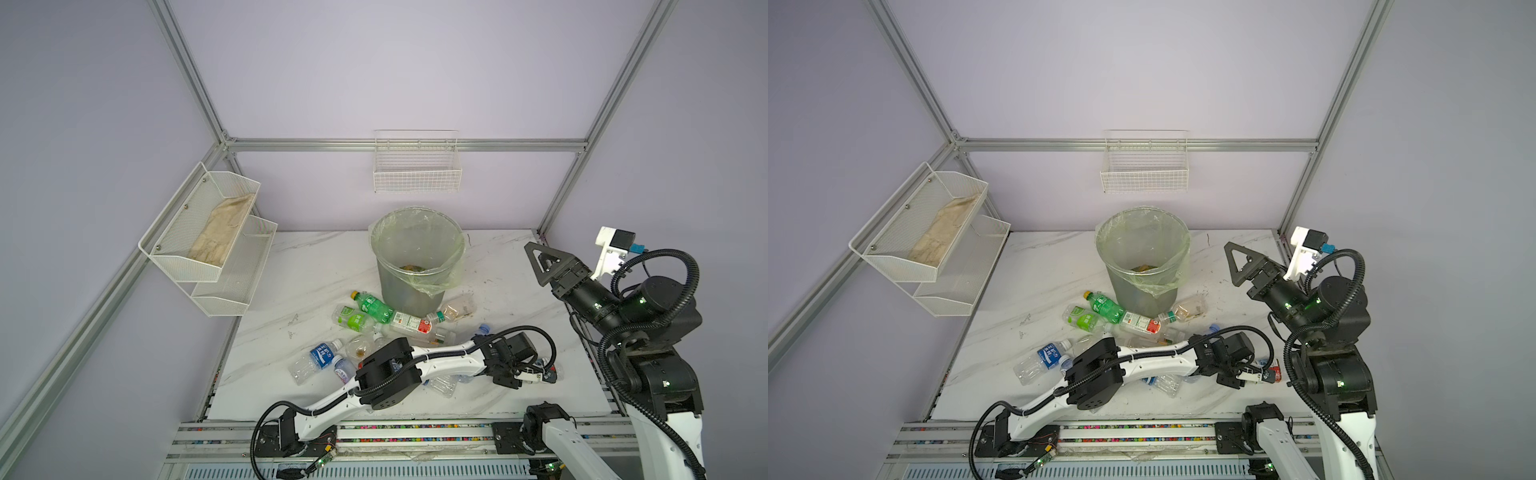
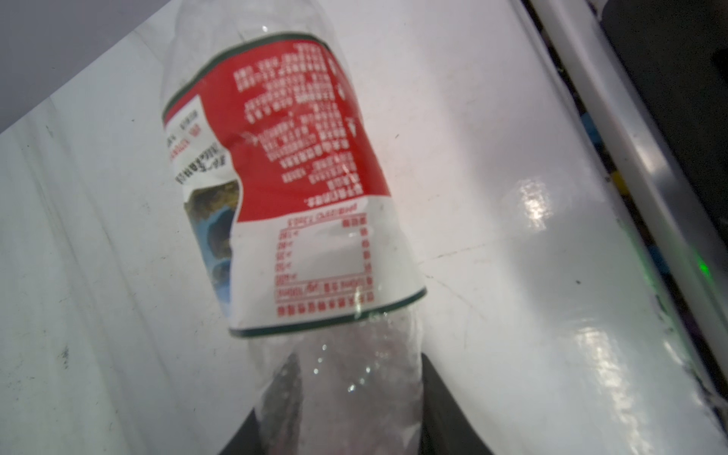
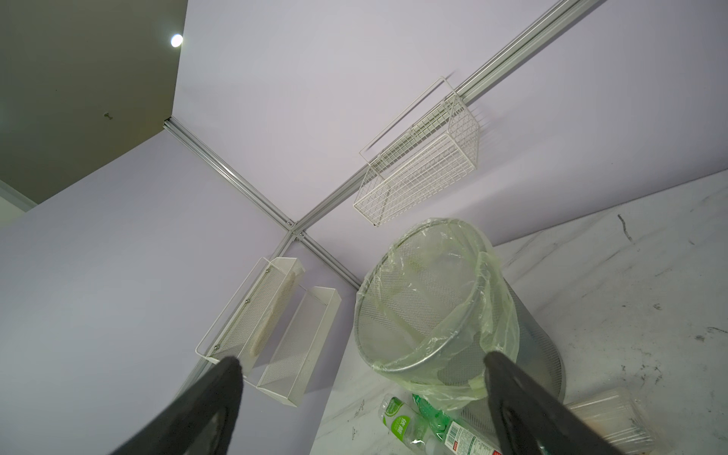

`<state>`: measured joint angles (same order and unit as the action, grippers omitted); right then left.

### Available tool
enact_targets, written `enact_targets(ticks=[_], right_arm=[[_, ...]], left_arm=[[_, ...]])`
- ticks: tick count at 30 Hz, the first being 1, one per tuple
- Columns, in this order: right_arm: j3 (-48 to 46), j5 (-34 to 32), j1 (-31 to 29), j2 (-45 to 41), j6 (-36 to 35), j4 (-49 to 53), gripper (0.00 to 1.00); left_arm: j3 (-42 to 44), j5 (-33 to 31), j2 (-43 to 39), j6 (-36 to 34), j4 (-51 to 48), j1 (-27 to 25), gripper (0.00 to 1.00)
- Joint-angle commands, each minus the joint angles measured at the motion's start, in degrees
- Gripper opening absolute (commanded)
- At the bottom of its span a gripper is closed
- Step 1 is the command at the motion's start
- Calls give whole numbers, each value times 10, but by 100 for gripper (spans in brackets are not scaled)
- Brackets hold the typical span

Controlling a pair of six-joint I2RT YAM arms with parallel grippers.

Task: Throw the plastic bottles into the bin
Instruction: 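Lower the left gripper around the red-capped bottle and close it, then lift the red-capped bottle off the table with the left gripper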

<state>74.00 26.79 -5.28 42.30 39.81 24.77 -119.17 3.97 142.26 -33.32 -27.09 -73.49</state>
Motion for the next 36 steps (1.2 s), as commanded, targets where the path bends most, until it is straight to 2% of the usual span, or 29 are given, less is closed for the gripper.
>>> enact_targets(ticks=[1, 14, 25, 36], right_arm=[[12, -8, -2, -6, 3, 3, 97], [65, -31, -2, -6, -26, 39, 97], [160, -70, -2, 18, -80, 85, 97], [147, -90, -2, 8, -84, 95, 97]], left_arm=[[45, -4, -54, 19, 18, 7, 36], [202, 2, -187, 82, 119, 45, 33], [320, -11, -315, 119, 188, 75, 33], [399, -56, -414, 128, 215, 89, 32]])
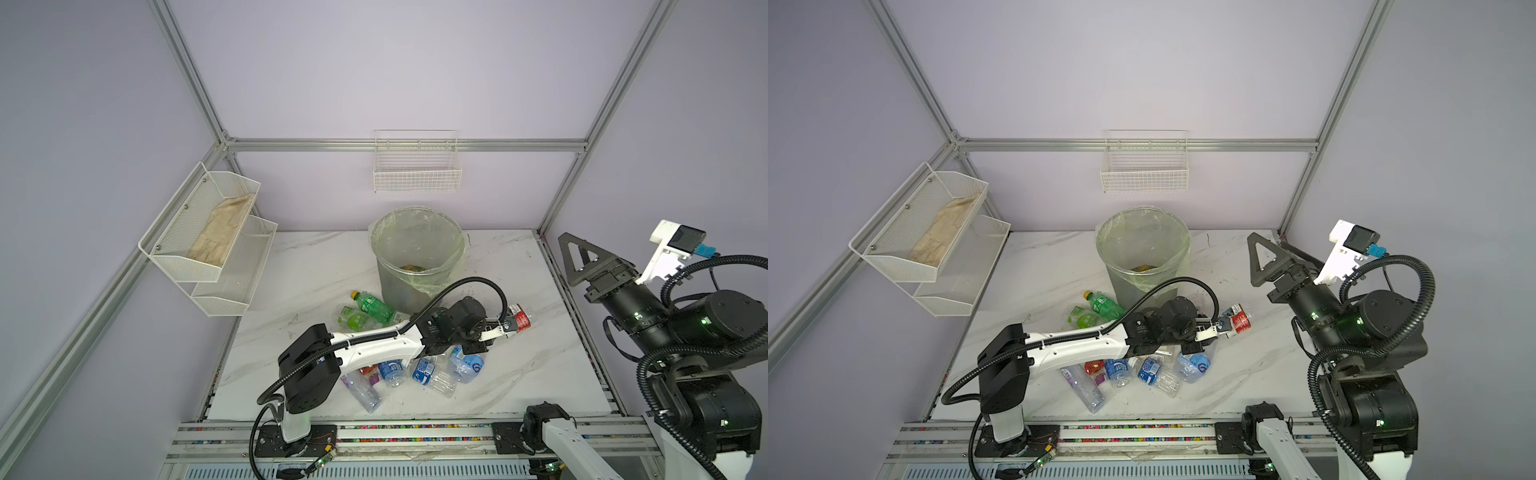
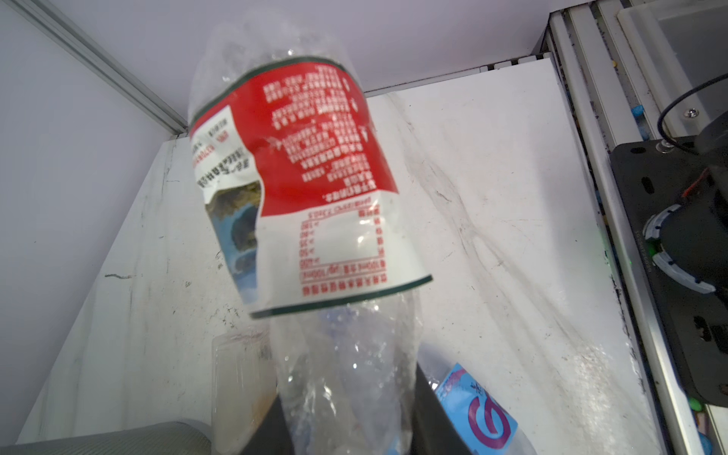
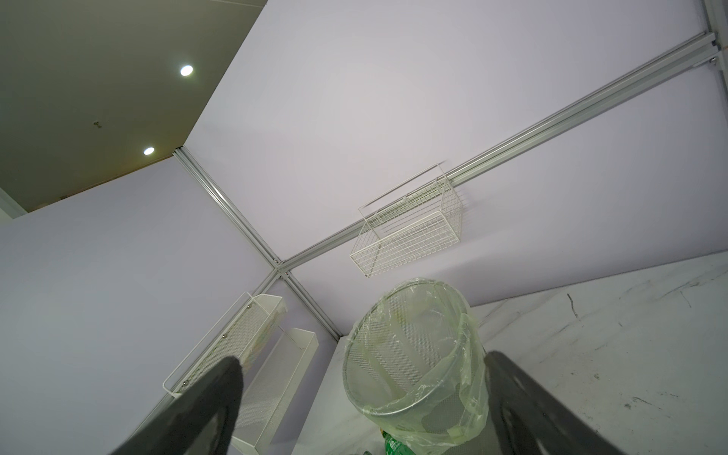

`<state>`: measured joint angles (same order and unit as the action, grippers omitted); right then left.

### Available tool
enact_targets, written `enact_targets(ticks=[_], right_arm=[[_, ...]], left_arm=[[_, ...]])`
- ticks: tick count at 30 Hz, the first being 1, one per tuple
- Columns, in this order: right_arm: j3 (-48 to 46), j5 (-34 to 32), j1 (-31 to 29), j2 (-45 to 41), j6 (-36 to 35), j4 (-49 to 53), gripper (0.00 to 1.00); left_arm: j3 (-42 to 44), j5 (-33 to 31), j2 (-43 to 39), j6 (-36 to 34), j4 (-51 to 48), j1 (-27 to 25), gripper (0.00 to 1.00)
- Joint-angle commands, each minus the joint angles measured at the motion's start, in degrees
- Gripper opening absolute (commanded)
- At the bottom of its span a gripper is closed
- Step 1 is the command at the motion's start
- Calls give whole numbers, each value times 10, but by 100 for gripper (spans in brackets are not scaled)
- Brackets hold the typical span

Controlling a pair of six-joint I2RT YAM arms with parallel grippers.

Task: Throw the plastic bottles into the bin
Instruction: 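Lift the red-capped bottle off the table with the left gripper, then swing the left gripper over the bin and release the red-capped bottle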

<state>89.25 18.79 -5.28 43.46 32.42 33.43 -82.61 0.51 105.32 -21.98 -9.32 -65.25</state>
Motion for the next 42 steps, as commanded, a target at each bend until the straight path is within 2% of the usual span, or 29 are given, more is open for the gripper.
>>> enact_targets(ticks=[1, 13, 25, 36, 42], right_arm=[[-6, -10, -2, -4, -10, 8, 97], [-5, -21, -2, -5, -13, 10, 97], [-28, -17, -2, -6, -8, 8, 97], [-69, -1, -2, -3, -7, 6, 97], [-98, 5, -2, 10, 7, 14, 97]], left_arm=[[40, -29, -53, 16, 38, 7, 32], [84, -121, -198, 10, 79, 10, 32], [67, -206, -345, 3, 112, 29, 32], [50, -245, -425, 37, 125, 60, 33], [29, -259, -440, 62, 107, 73, 33]])
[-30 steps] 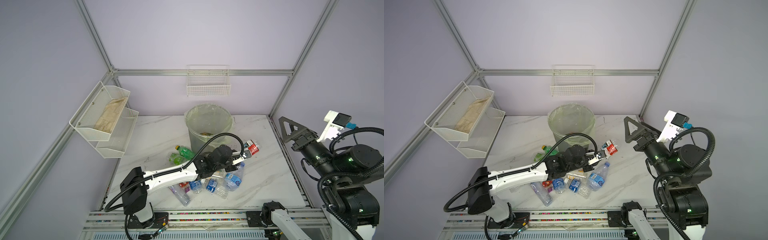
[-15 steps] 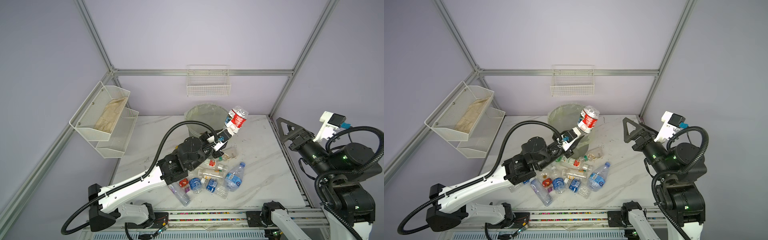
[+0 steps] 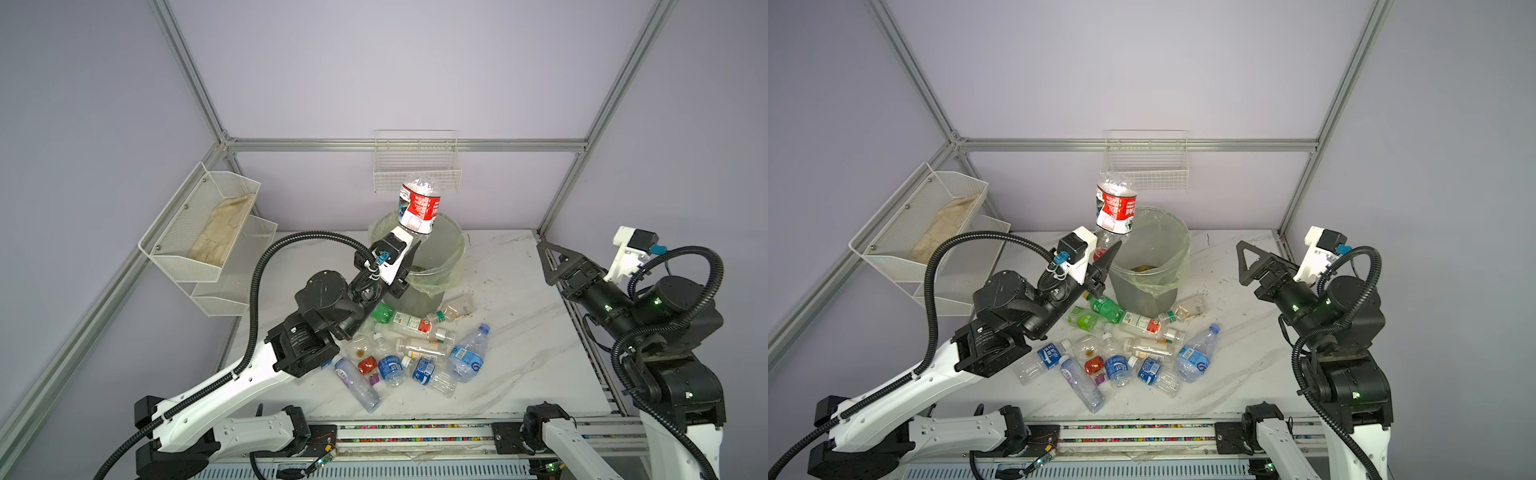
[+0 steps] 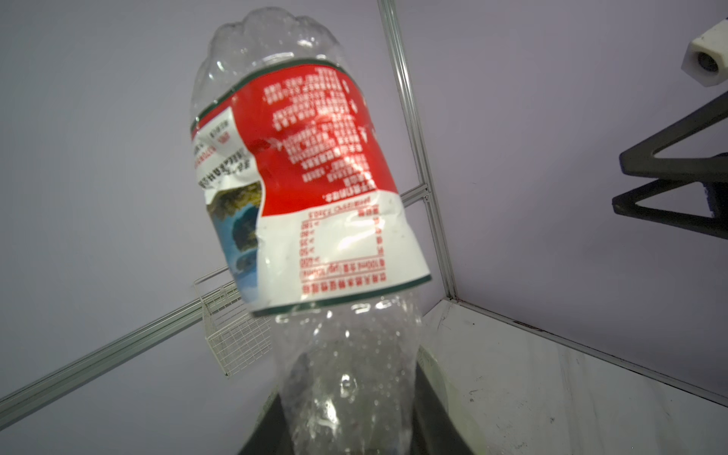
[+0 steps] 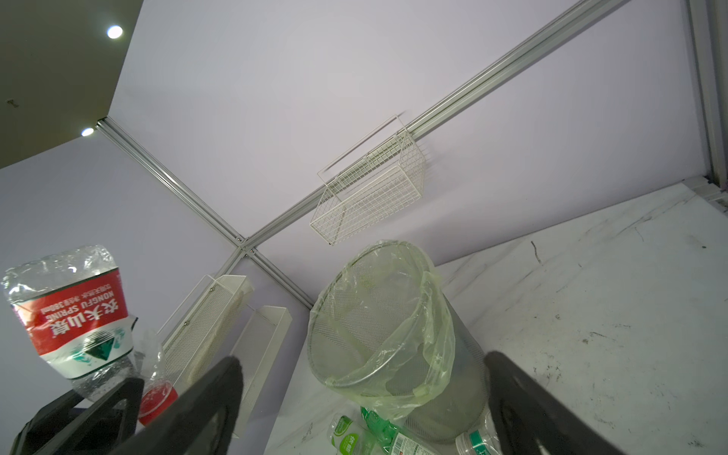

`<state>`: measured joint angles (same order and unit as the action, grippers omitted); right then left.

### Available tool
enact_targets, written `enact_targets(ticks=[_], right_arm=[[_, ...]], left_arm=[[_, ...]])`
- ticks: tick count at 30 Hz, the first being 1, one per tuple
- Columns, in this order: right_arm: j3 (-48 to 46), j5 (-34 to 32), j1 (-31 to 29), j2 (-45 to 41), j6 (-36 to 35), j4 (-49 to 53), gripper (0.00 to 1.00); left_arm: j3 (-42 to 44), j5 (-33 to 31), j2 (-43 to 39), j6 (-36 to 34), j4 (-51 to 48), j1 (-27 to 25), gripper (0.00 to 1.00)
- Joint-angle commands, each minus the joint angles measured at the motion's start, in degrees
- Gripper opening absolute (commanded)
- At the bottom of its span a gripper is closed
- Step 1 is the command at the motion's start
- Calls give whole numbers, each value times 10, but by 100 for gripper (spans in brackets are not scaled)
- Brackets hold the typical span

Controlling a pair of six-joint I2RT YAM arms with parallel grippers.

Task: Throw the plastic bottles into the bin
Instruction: 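Swing the left gripper over the bin and release the red-capped bottle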

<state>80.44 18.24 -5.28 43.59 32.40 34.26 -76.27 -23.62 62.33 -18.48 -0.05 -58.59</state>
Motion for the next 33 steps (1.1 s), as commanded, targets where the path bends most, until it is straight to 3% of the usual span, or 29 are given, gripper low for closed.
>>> enact_targets(ticks=[1, 11, 20, 26, 27, 28, 29, 30, 31, 33], right_arm=[[-14, 12, -2, 13, 9, 9, 97], [-51, 16, -2, 12, 15, 22, 97], [-63, 22, -2, 1, 13, 26, 97], [-64, 22, -2, -9, 13, 26, 97], [-64, 21, -2, -10, 13, 26, 97], [-64, 21, -2, -12, 12, 26, 97], [-64, 20, -2, -14, 10, 27, 97], [-64, 19, -2, -14, 8, 28, 97], [-64, 17, -2, -14, 7, 30, 97], [-66, 16, -2, -13, 5, 30, 97]], left_arm=[[-37, -20, -11, 31, 11, 9, 33], [-90, -18, 39, 56, -7, 41, 33], [-177, 69, 140, 136, -86, 121, 34], [-257, 122, 254, 201, -198, 182, 37], [-269, 122, 267, 207, -221, 185, 39], [-282, 117, 276, 217, -246, 186, 48], [-291, 116, 281, 226, -265, 186, 65], [-301, 120, 282, 235, -284, 186, 90], [-309, 119, 278, 241, -297, 184, 100], [-314, 115, 261, 247, -303, 181, 100]])
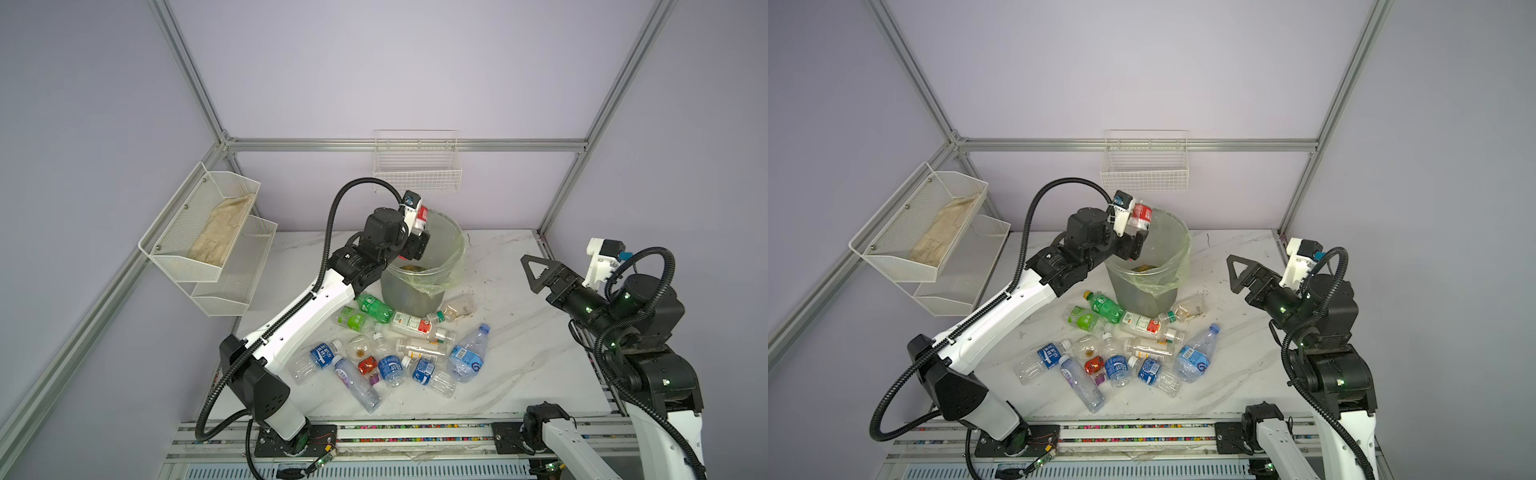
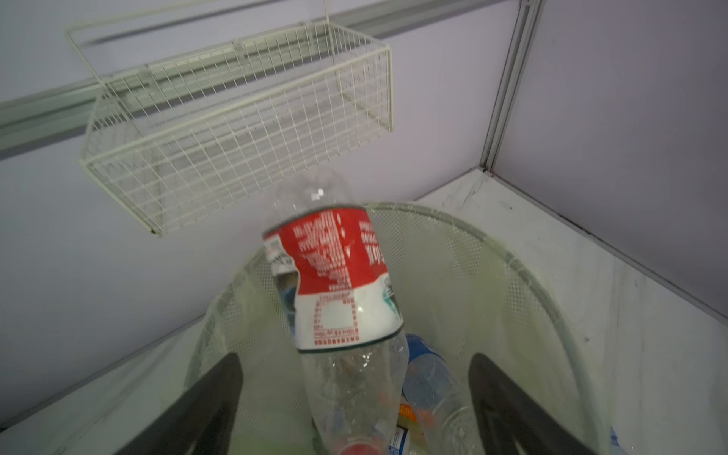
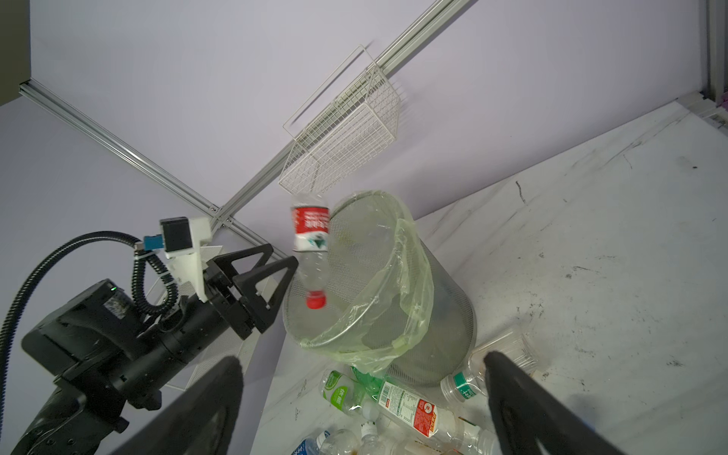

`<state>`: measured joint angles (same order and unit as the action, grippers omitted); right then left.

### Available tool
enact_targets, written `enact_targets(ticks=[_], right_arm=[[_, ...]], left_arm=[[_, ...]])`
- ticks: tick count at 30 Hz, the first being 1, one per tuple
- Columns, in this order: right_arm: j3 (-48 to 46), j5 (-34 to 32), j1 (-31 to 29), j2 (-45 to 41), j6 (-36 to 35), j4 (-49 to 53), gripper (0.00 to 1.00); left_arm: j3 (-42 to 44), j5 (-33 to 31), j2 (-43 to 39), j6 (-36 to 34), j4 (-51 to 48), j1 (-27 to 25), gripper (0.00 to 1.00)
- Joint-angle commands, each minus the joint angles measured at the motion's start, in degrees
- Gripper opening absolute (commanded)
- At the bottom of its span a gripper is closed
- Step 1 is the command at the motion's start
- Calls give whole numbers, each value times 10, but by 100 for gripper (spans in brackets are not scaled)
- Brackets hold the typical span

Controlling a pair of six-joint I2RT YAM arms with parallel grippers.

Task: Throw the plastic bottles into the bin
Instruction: 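Swing the left gripper over the bin and release the red-capped bottle, then withdraw the left gripper from the bin while the right arm lowers toward the pile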

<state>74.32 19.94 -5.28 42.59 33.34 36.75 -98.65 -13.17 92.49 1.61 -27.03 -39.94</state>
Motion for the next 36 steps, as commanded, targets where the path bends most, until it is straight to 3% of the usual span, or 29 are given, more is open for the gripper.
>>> enact_targets(ticks=[1, 13, 19, 28, 31, 36], right_arm=[[-6, -1, -2, -2, -5, 5, 97], [-29, -23, -2, 11, 8, 17, 97], [-33, -46, -2, 49, 22, 68, 97], [-120, 11, -2, 42, 76, 25, 97], [-120, -32, -2, 74, 31, 82, 97], [-171, -71, -2, 65, 23, 96, 97]], left_arm=[[-92, 9, -51, 45, -33, -7, 100], [-6, 4, -169, 47, -29, -9, 100], [38, -17, -209, 53, -77, -8, 100], [128, -44, -281, 103, -130, 1, 100], [171, -35, -315, 136, -133, 3, 100], [259, -61, -374, 167, -140, 4, 100]])
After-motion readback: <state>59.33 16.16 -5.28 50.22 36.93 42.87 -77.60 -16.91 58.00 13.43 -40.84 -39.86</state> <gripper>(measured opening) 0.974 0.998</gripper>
